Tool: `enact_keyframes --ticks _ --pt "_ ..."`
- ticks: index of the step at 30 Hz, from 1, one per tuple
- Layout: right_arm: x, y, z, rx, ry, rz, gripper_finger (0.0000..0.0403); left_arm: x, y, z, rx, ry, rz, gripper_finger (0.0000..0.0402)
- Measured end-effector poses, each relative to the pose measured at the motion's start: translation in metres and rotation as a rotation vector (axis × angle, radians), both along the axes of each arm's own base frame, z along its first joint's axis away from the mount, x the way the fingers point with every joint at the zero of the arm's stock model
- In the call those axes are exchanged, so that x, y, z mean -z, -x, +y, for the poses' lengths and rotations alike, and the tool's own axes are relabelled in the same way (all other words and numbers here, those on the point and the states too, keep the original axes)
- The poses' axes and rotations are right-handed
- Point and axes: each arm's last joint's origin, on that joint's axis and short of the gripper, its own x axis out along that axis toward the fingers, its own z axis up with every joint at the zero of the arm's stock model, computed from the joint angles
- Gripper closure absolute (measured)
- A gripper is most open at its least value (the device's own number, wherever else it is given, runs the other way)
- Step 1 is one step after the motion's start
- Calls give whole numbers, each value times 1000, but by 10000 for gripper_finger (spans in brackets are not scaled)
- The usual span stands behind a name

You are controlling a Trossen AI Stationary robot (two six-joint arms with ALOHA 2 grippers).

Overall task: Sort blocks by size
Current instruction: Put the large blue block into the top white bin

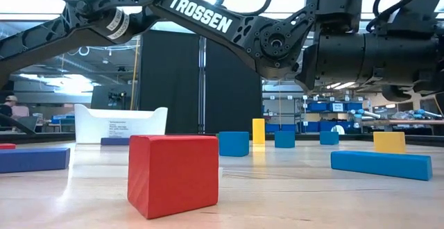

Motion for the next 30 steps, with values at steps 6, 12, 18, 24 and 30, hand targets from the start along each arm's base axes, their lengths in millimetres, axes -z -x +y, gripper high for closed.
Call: enact_keyframes --ticks 6,12,18,24,30 --pt "1 0 0 -4 -19 -3 167 -2 0 0 6 -4 21 216" --pt "12 -7 3 -6 -44 44 167 -30 5 1 7 -33 68 229" --pt "30 -13 6 -5 -85 110 167 -32 6 0 -7 -13 97 269" --pt "36 -13 7 -36 -117 132 167 -28 7 -5 -68 -35 130 344" --pt "36 -9 12 -61 -111 134 167 -31 11 -7 -125 -61 206 394"
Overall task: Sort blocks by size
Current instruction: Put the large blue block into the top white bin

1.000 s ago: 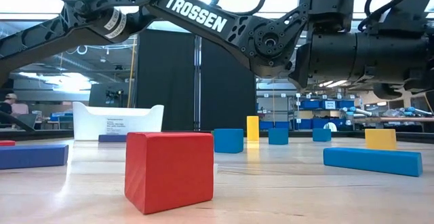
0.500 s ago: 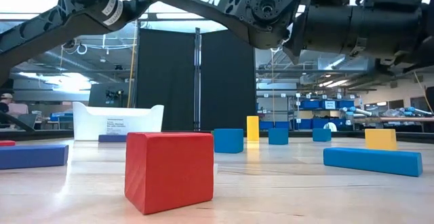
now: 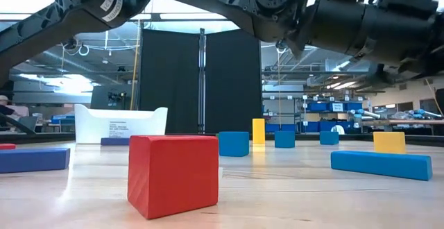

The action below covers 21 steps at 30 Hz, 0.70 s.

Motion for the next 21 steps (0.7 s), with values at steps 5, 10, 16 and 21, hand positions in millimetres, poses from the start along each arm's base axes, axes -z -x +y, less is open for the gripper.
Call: enact_keyframes --ticks 5,10,16,21 --pt "1 1 1 -6 12 7 167 -23 21 5 -105 -52 4 397" --pt "3 1 1 -7 22 20 167 -35 90 26 -146 36 -139 399" --pt "29 -17 -10 -9 -62 93 167 -48 205 48 -220 152 -257 399" --pt "82 -61 -9 -9 -108 259 167 -64 275 55 -272 159 -276 395"
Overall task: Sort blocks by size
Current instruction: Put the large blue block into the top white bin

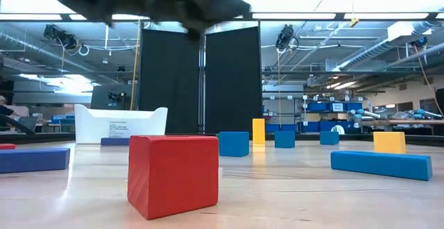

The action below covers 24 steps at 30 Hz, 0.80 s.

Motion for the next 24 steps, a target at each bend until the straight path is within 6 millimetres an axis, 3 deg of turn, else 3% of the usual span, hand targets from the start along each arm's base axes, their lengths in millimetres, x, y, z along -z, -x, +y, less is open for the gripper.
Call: enact_keyframes --ticks 5,11,18,24 --pt "54 -43 10 -11 -147 197 166 -16 54 9 -19 34 -30 394" --pt "95 -69 30 71 -272 487 150 -14 94 17 -42 69 -44 394" --pt "109 -83 48 231 -275 722 104 -3 108 18 -36 88 -33 393" --pt "142 -81 53 325 -328 863 72 3 109 18 -26 97 -8 393"
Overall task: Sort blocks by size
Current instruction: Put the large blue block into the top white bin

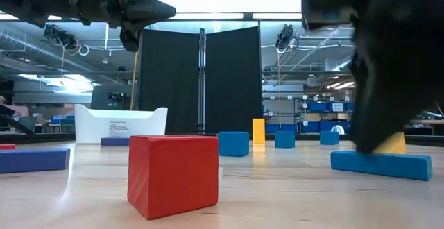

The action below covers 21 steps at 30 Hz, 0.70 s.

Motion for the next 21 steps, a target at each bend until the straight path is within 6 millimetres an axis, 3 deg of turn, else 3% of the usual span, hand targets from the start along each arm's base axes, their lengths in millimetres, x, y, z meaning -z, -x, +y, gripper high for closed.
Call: enact_keyframes --ticks 7,11,16,21 --pt "15 -1 1 31 -17 55 95 -1 2 -4 26 -2 -1 393" --pt "19 -1 -1 19 -47 51 153 -3 4 -6 41 0 -11 393" --pt "20 -5 -1 -25 -71 47 256 -5 6 -10 60 2 -26 393" --pt "21 -8 -6 -64 -73 57 265 -9 9 -10 68 7 -44 393"
